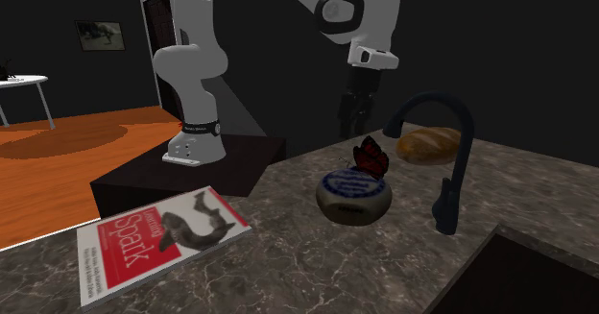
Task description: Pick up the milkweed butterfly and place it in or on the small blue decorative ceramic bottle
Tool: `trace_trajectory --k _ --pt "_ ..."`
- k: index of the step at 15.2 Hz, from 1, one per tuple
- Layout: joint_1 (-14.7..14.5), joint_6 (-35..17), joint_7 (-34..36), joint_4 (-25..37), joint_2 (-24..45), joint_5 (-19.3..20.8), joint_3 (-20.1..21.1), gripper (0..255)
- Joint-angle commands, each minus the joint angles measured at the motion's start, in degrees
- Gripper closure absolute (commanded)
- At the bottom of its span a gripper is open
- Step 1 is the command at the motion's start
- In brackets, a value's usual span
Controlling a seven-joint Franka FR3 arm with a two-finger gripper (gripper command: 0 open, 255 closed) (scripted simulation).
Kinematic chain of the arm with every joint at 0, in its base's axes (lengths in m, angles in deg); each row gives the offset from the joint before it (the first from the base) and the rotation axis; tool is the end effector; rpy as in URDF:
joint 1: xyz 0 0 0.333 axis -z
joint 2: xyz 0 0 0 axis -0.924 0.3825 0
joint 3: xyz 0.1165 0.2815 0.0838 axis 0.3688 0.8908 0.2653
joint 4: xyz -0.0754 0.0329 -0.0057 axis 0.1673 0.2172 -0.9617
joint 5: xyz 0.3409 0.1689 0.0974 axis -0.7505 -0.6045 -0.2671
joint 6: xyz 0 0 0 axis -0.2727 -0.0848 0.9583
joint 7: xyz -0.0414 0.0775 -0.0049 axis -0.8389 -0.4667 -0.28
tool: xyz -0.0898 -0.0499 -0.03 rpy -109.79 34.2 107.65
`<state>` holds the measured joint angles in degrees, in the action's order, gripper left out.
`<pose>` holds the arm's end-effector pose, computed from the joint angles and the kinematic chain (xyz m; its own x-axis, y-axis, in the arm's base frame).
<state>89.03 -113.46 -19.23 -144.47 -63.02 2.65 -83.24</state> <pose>0.5402 -0.1947 0.3375 0.9024 -0.4258 -0.0665 -0.4091 -0.8949 0.1785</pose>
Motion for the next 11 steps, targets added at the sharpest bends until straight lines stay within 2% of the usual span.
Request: trace_trajectory --k 1,3,11 --pt "-0.2 2.8 -0.3 1.7 -1.1 -0.4 0.2 0" --pt "-0.5 6.0 -0.5 3.7 -2.3 -0.9 0.5 0" --pt "-0.5 6.0 -0.5 3.7 -2.3 -0.9 0.5 0"
